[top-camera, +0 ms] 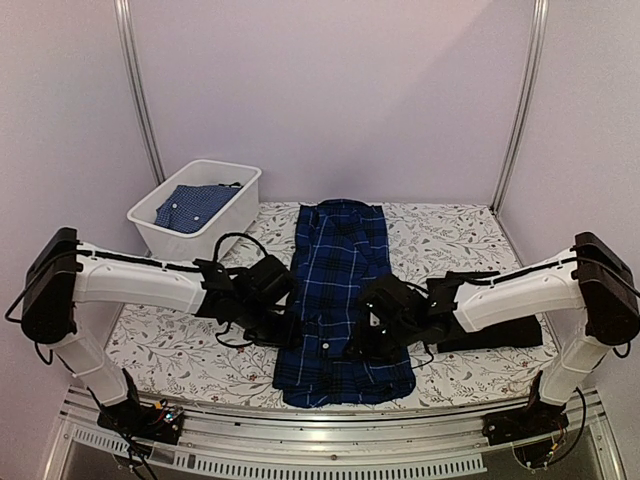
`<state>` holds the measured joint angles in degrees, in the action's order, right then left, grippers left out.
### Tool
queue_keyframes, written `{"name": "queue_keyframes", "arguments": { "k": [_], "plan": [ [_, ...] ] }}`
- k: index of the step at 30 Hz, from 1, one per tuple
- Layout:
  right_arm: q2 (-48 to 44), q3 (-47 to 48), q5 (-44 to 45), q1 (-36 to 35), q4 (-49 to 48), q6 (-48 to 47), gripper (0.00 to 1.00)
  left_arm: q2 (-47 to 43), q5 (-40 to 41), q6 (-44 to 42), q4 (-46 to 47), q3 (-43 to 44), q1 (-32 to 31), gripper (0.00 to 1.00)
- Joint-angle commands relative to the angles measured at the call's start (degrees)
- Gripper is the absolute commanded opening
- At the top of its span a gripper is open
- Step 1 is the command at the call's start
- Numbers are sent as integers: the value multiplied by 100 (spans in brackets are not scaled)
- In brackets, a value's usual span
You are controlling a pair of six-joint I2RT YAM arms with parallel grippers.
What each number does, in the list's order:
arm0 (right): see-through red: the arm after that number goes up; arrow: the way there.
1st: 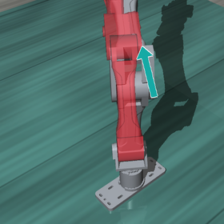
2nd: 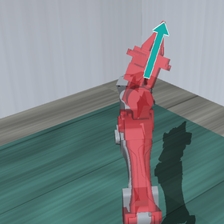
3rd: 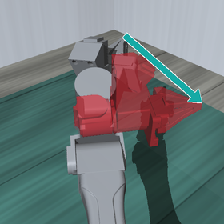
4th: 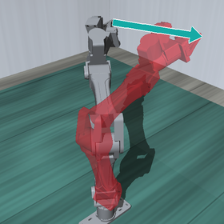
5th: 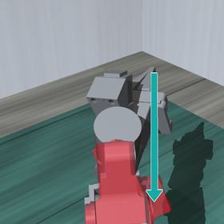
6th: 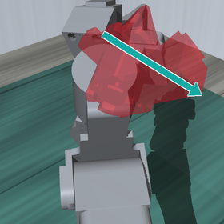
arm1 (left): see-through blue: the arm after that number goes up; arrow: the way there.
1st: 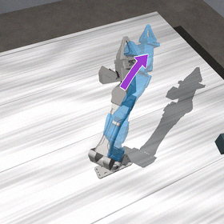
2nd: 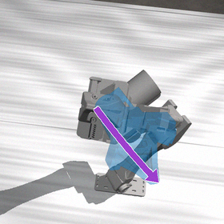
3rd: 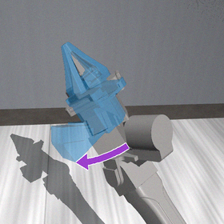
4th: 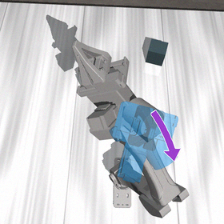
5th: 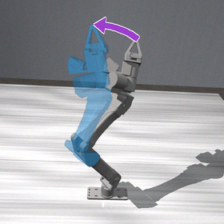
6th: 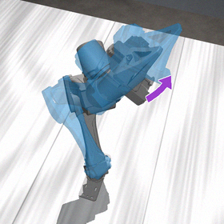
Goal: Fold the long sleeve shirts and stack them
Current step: Pick up the rectangle-folded shirt from the center of the board.
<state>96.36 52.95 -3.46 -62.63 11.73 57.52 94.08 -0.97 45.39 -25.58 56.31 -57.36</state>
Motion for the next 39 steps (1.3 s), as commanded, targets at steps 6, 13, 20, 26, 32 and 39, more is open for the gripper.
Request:
{"name": "queue_keyframes", "arguments": {
  "k": [6,13,20,26,32,39],
  "plan": [
    [-1313,-714,154,109,486,-290,52,-1388,-443,177,360,-1032,317,57],
    [-2281,-1791,-273,679,267,-542,52,-2144,-1903,296,1589,-2401,1217,50],
    [-2850,-2533,-860,1252,-349,-657,54,-1883,-2433,183,2146,-2700,1625,56],
    [-2791,-3004,-1402,1649,-1124,-668,55,-1316,-2762,113,2463,-2661,1837,57],
    [-2442,-3100,-1655,1850,-1669,-733,55,-759,-2861,75,2466,-2434,1848,52],
    [-2178,-3116,-1734,1913,-1962,-773,55,-346,-2958,85,2462,-2226,1832,53]
  ]
}}
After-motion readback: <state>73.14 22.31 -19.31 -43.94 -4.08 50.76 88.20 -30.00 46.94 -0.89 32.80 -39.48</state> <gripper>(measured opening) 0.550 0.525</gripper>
